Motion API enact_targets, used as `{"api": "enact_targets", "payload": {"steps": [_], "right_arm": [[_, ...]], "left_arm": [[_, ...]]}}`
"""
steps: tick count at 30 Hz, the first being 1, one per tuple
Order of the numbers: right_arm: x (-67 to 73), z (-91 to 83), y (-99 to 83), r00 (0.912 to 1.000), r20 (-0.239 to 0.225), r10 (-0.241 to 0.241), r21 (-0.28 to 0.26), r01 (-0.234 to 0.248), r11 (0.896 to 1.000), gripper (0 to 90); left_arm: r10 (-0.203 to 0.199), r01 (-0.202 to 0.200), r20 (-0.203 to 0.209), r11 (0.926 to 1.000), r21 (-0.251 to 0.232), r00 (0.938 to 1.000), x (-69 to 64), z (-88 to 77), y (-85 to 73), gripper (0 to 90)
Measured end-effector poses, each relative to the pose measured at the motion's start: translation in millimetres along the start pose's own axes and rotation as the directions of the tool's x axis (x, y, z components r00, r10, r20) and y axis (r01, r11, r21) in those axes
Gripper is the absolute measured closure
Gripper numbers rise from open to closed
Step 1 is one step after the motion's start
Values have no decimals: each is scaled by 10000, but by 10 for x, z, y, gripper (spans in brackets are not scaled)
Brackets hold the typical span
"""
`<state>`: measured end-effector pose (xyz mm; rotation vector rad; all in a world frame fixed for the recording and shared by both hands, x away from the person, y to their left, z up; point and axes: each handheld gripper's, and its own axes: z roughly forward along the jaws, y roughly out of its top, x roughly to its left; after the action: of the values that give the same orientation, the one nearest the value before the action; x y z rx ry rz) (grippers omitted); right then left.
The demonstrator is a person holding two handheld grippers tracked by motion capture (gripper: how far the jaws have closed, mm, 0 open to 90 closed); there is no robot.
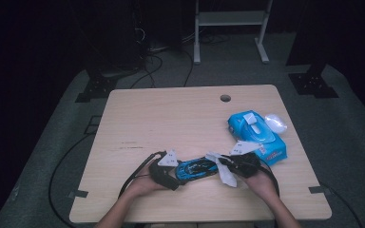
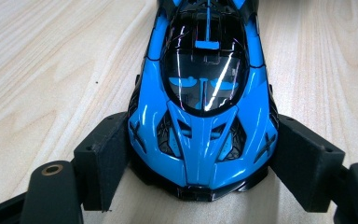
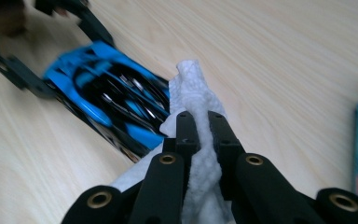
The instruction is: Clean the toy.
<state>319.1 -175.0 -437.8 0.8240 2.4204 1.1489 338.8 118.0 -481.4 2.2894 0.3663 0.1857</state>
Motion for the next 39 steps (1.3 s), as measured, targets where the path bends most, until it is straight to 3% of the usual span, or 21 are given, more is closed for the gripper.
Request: {"api": "enact_targets", "payload": {"steps": [3, 5, 8, 9, 13, 19, 22, 26, 29, 32, 35, 39], "right_arm": [[104, 86, 18, 9988, -277, -411, 249, 418, 9988, 840], [126, 132, -30, 9982, -222, -549, 492, 559, 9972, 838], [85, 103, -76, 9991, -294, -290, 231, 297, 9993, 838], [80, 90, -73, 9992, -50, -394, 344, 395, 9986, 838], [39, 36, -38, 9997, 112, -218, 358, 214, 9991, 838], [231, 166, 124, 9962, -495, -720, -13, 720, 9974, 838], [344, 270, 174, 9917, -812, -998, 61, 1006, 9949, 838], [352, 338, 137, 9897, -921, -1092, 231, 1117, 9935, 838], [266, 274, 62, 9926, -275, -1185, 582, 1199, 9911, 838], [214, 222, 32, 9962, -252, -834, 505, 846, 9951, 839], [310, 258, 108, 9930, -778, -891, -33, 891, 9960, 838], [508, 406, 220, 9798, -1297, -1522, -22, 1532, 9882, 838]], "left_arm": [[-3, 3, 2, 10000, -1, 10000, 0, 0, 0, 241], [-3, 3, -1, 10000, -3, 10000, -1, 0, -1, 241], [-36, 36, -8, 10000, -24, 10000, -5, 3, 1, 241], [-1, 1, -1, 10000, -7, 10000, -2, 1, 0, 241], [13, -13, 11, 10000, -6, 10000, 1, -1, -2, 241], [-65, 65, 8, 10000, -26, 10000, -5, 1, -1, 241], [-55, 55, 8, 10000, -29, 10000, -4, 1, -2, 241], [-51, 51, 10, 10000, -28, 10000, -4, 0, -2, 241], [8, -7, 11, 10000, -17, 10000, 0, -1, -2, 241], [14, -14, 15, 10000, -14, 10000, 1, 0, -2, 241], [-87, 87, 4, 9999, -55, 10000, -7, 4, -1, 241], [-56, 56, 4, 10000, -29, 10000, -5, 2, -1, 241]]}}
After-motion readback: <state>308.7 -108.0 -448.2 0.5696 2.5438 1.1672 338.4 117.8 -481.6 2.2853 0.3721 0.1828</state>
